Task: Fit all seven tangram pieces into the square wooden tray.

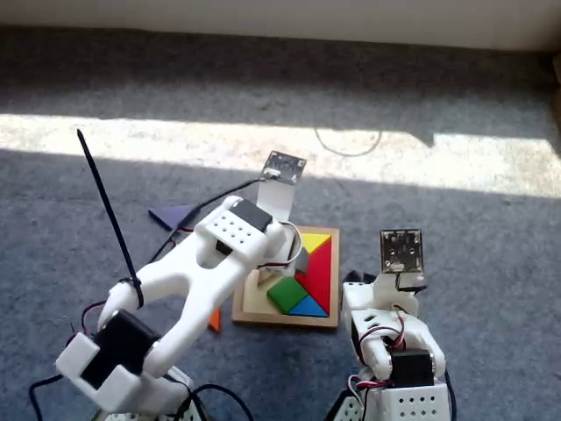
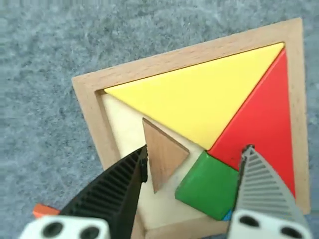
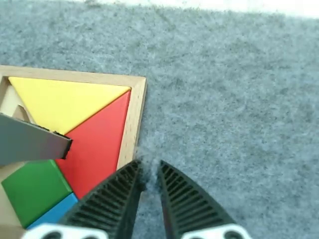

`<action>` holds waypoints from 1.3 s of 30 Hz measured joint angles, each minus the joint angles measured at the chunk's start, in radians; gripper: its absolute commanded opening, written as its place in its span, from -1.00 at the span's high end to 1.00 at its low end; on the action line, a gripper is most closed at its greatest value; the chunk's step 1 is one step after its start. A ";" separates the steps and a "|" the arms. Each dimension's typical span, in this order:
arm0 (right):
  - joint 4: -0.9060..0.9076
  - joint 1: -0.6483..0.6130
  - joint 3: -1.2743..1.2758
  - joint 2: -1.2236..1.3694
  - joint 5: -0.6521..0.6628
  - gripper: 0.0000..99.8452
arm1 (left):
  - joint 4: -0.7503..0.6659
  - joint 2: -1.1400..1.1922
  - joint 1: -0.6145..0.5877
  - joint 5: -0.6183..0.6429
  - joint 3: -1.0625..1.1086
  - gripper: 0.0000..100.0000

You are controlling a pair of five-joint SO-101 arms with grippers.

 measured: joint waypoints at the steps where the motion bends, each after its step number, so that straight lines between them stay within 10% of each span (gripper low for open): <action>1: 0.000 0.005 0.000 0.000 0.000 0.98 | 0.014 -0.021 0.002 0.000 0.000 0.46; 39: 0.000 0.049 0.000 0.000 0.000 0.98 | -0.038 0.020 0.127 -0.003 0.043 0.47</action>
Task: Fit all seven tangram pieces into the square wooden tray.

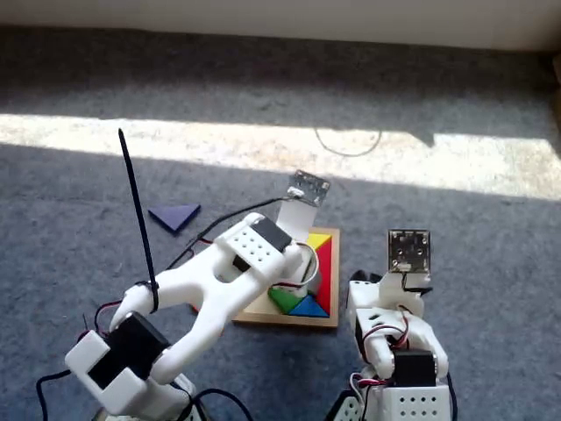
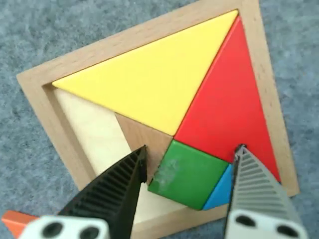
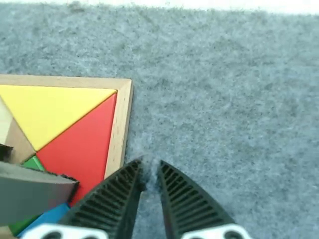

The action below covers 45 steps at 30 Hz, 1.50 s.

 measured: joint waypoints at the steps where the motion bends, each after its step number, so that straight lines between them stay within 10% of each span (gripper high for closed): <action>1: 0.000 0.000 0.000 0.000 0.000 0.98 | 0.000 -0.005 0.008 0.006 0.000 0.47; 10: 0.000 0.000 0.000 0.000 0.000 0.98 | 0.081 -0.138 -0.008 0.025 0.000 0.46; 17: 0.000 0.000 0.000 0.000 0.000 0.98 | 0.187 -0.304 -0.236 -0.003 0.000 0.47; 27: 0.000 0.000 0.000 0.000 0.000 0.98 | 0.196 -0.359 -0.697 -0.583 -0.028 0.47; 35: 0.000 0.000 0.000 0.000 0.000 0.98 | 0.196 -0.359 -0.790 -0.901 -0.035 0.47; 45: 0.000 0.000 0.000 0.000 0.000 0.98 | 0.249 -0.359 -0.686 -0.644 0.121 0.47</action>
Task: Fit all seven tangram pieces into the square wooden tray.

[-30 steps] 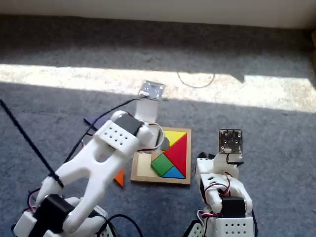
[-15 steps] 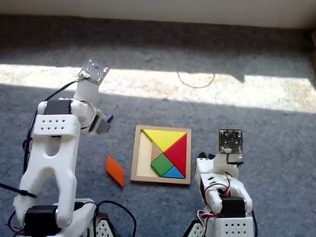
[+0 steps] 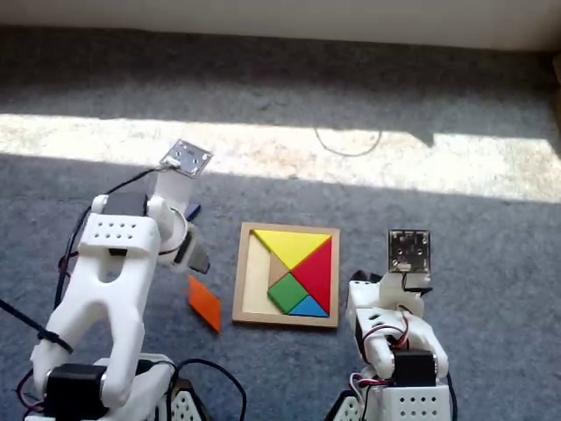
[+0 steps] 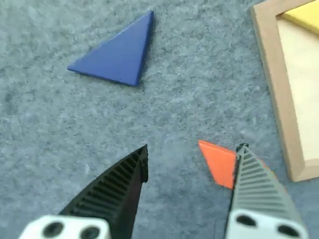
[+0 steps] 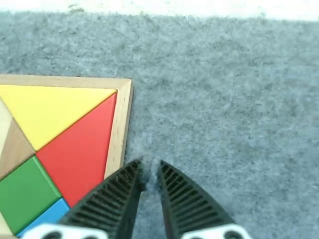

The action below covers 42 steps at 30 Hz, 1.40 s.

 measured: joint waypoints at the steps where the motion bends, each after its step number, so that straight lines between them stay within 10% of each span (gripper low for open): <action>1: 0.000 0.000 0.000 0.000 0.000 0.98 | 0.014 0.000 0.018 0.060 0.005 0.47; 13: 0.000 0.000 0.000 0.000 0.000 0.98 | 0.094 0.000 0.192 0.512 0.144 0.47; 23: 0.000 0.000 0.000 0.000 0.000 0.98 | -0.172 -0.008 0.204 0.855 0.362 0.47; 32: 0.000 0.000 0.000 0.000 0.000 0.98 | -0.236 -0.037 0.213 0.896 0.388 0.99; 42: 0.000 0.000 0.000 0.000 0.000 0.98 | -0.239 -0.028 0.215 0.898 0.353 0.99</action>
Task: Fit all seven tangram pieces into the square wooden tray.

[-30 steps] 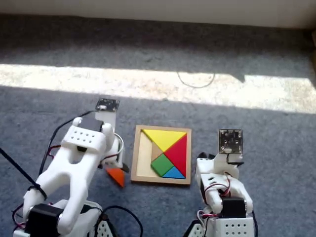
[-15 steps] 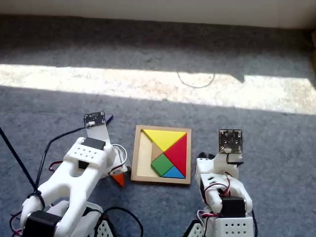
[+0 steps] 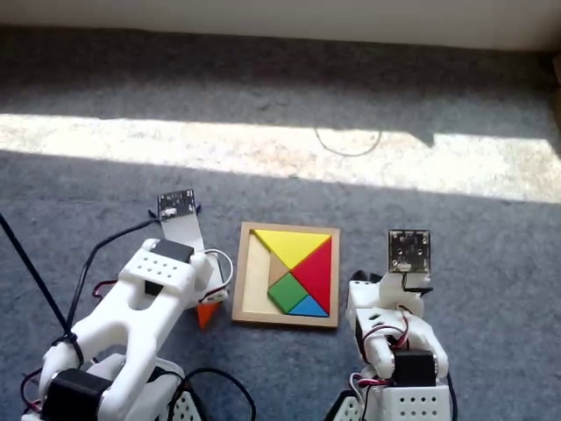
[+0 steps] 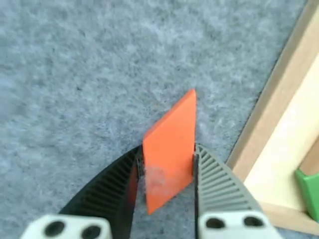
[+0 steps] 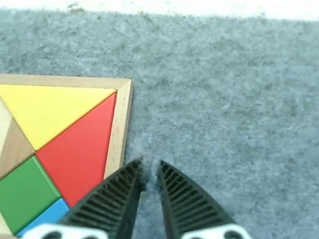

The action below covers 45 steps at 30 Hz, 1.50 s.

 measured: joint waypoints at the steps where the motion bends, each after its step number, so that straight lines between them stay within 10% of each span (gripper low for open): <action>1: 0.000 0.000 0.000 0.000 0.000 0.98 | 0.018 0.002 -0.002 -0.002 -0.014 0.99; 29: 0.000 0.000 0.000 0.000 0.000 0.98 | 0.227 0.005 0.014 -0.005 -0.344 0.99; 39: 0.000 0.000 0.000 0.000 0.000 0.98 | 0.204 0.005 -0.216 -0.743 -0.344 0.75; 45: 0.000 0.000 0.000 0.000 0.000 0.98 | 0.199 0.005 -0.269 -0.822 -0.344 0.58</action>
